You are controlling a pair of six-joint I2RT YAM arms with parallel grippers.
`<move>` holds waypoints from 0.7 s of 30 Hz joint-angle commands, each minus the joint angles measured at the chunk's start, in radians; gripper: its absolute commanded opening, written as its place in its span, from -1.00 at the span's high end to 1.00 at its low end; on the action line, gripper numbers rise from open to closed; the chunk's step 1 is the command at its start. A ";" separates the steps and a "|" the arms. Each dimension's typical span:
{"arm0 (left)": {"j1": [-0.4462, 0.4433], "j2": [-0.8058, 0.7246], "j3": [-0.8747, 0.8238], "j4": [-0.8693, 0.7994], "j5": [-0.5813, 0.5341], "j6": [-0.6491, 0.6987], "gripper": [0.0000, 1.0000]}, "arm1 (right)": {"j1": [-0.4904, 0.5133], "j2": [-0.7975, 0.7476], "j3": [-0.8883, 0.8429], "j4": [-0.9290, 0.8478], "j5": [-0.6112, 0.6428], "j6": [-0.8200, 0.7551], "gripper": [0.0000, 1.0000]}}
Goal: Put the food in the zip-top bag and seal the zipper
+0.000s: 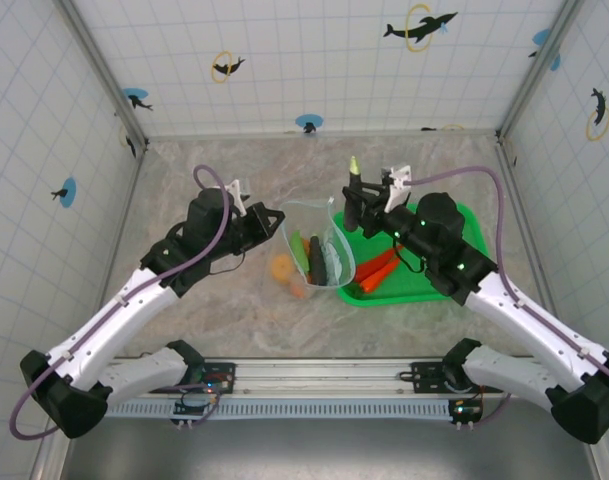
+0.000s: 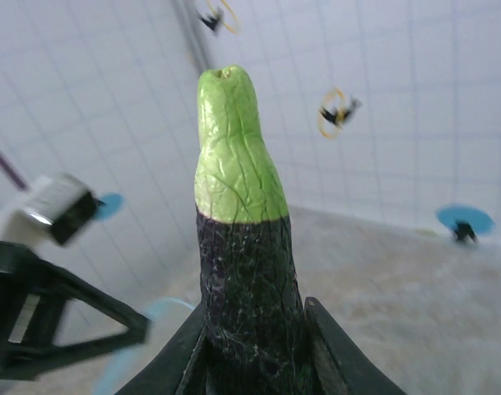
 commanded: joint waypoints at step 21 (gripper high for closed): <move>0.000 0.015 0.002 0.079 0.052 -0.061 1.00 | 0.242 0.156 -0.372 0.492 0.024 -0.055 0.53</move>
